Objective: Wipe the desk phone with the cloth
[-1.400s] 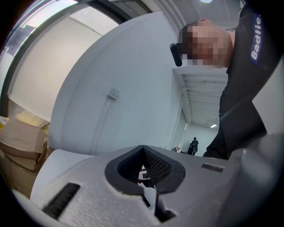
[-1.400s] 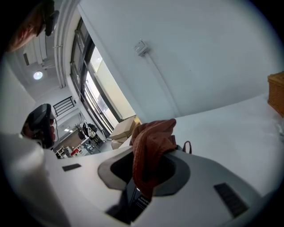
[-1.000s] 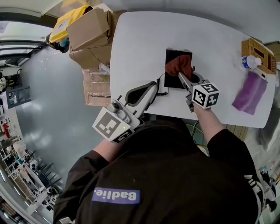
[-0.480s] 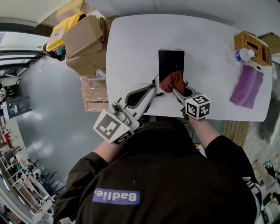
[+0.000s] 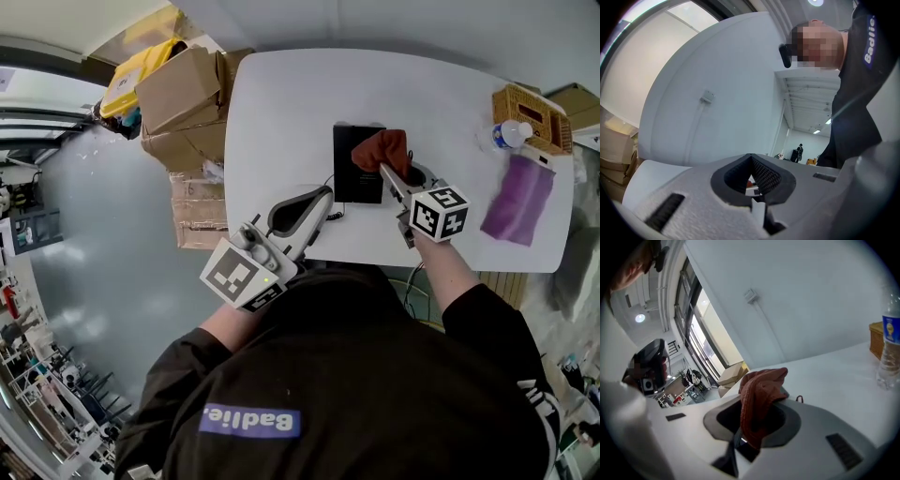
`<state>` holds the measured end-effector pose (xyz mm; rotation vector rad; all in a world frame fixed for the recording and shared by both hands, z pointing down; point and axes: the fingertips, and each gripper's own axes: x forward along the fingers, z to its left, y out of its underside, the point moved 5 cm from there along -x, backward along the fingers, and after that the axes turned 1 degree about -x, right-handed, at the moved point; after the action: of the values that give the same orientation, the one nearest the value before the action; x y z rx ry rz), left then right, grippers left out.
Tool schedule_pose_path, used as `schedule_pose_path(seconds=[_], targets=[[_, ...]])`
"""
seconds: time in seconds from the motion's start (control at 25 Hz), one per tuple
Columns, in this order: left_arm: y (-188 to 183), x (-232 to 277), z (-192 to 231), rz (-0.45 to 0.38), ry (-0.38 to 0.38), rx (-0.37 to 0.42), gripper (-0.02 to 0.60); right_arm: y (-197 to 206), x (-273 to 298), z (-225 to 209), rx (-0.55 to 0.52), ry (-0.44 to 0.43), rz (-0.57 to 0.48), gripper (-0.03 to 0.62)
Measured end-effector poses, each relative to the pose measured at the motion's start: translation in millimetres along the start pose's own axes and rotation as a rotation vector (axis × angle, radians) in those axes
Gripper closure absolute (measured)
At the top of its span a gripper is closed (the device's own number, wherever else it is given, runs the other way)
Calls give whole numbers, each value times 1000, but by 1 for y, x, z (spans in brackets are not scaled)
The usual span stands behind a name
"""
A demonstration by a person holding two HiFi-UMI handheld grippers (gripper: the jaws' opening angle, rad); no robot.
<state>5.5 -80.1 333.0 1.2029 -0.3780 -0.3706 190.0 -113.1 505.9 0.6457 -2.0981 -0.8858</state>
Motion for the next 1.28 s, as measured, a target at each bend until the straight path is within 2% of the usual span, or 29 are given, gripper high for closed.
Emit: schedule_pose_path(seconds=[0.2, 0.48, 0.72, 1.28], targets=[[1, -5, 10, 11, -45, -16, 575, -34, 13, -33, 7, 41, -64, 500], [6, -18, 27, 11, -96, -62, 575, -15, 20, -36, 49, 47, -78, 500], [14, -14, 20, 26, -48, -77, 575, 13, 10, -29, 58, 58, -40, 500], [22, -30, 1, 44, 66, -80, 575, 89, -17, -2, 126, 148, 23, 500]])
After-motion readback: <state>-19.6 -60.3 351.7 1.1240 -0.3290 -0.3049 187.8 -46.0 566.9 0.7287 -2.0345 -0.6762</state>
